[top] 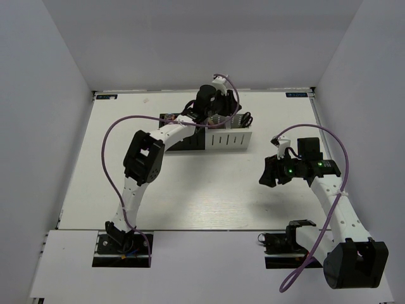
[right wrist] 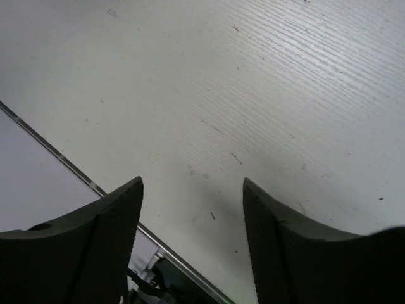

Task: Sort the stationery into containers
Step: Reset both arms

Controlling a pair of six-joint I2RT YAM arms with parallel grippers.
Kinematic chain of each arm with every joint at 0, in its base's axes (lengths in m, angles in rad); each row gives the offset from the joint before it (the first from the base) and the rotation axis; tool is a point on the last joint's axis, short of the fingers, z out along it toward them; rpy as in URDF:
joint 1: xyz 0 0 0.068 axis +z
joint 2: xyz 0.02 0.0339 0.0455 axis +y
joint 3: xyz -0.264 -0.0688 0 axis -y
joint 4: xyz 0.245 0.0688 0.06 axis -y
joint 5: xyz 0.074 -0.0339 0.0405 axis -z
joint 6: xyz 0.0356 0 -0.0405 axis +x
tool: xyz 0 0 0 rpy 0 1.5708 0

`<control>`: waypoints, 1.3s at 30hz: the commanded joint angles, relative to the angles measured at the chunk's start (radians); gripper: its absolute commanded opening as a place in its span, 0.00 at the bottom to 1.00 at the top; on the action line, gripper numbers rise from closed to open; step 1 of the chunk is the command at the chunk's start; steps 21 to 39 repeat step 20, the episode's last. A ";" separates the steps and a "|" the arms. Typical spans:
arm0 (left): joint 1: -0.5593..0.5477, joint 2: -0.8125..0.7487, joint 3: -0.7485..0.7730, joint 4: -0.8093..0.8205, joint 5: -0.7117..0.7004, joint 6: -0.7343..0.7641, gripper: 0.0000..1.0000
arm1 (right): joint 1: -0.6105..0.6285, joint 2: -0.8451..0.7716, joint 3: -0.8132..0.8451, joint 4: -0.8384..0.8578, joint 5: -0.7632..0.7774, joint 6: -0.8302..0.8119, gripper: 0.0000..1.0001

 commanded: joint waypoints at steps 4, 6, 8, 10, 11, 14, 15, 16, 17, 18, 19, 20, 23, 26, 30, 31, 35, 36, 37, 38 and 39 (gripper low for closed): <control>-0.048 -0.208 0.072 -0.108 0.031 0.083 0.16 | -0.001 -0.017 0.005 0.002 -0.001 -0.014 0.85; -0.057 -0.315 0.042 -0.231 0.074 0.081 0.07 | -0.001 -0.020 0.000 0.011 -0.001 -0.010 0.90; -0.063 -0.442 -0.057 -0.393 0.141 0.066 0.13 | -0.004 -0.022 -0.006 0.039 0.006 0.009 0.90; -0.058 -0.540 -0.135 -0.513 0.163 0.066 0.70 | -0.007 -0.028 -0.012 0.069 0.043 0.058 0.90; -0.057 -0.602 -0.185 -0.643 0.147 0.081 0.89 | 0.001 -0.029 -0.014 0.107 0.093 0.126 0.90; -0.045 -0.725 -0.355 -0.881 0.015 0.135 1.00 | 0.002 -0.046 -0.044 0.195 0.230 0.240 0.90; -0.040 -0.839 -0.465 -0.892 -0.025 0.149 1.00 | 0.003 -0.049 -0.049 0.201 0.251 0.275 0.90; -0.016 -0.881 -0.523 -0.897 -0.034 0.167 1.00 | 0.003 -0.045 -0.047 0.207 0.255 0.277 0.90; -0.002 -0.922 -0.689 -0.879 -0.033 0.172 1.00 | -0.001 -0.038 -0.049 0.215 0.241 0.274 0.90; 0.012 -1.047 -0.737 -0.867 -0.032 0.169 1.00 | 0.002 -0.032 -0.051 0.218 0.235 0.270 0.90; 0.071 -1.090 -0.785 -0.853 -0.010 0.166 1.00 | 0.001 -0.028 -0.054 0.224 0.232 0.254 0.90; 0.092 -1.158 -0.863 -0.825 -0.004 0.166 1.00 | 0.003 -0.028 -0.055 0.230 0.233 0.253 0.90; 0.092 -1.158 -0.863 -0.825 -0.004 0.166 1.00 | 0.003 -0.028 -0.055 0.230 0.233 0.253 0.90; 0.092 -1.158 -0.863 -0.825 -0.004 0.166 1.00 | 0.003 -0.028 -0.055 0.230 0.233 0.253 0.90; 0.092 -1.158 -0.863 -0.825 -0.004 0.166 1.00 | 0.003 -0.028 -0.055 0.230 0.233 0.253 0.90; 0.092 -1.158 -0.863 -0.825 -0.004 0.166 1.00 | 0.003 -0.028 -0.055 0.230 0.233 0.253 0.90; 0.092 -1.158 -0.863 -0.825 -0.004 0.166 1.00 | 0.003 -0.028 -0.055 0.230 0.233 0.253 0.90; 0.092 -1.158 -0.863 -0.825 -0.004 0.166 1.00 | 0.003 -0.028 -0.055 0.230 0.233 0.253 0.90; 0.092 -1.158 -0.863 -0.825 -0.004 0.166 1.00 | 0.003 -0.028 -0.055 0.230 0.233 0.253 0.90; 0.092 -1.158 -0.863 -0.825 -0.004 0.166 1.00 | 0.003 -0.028 -0.055 0.230 0.233 0.253 0.90; 0.092 -1.158 -0.863 -0.825 -0.004 0.166 1.00 | 0.003 -0.028 -0.055 0.230 0.233 0.253 0.90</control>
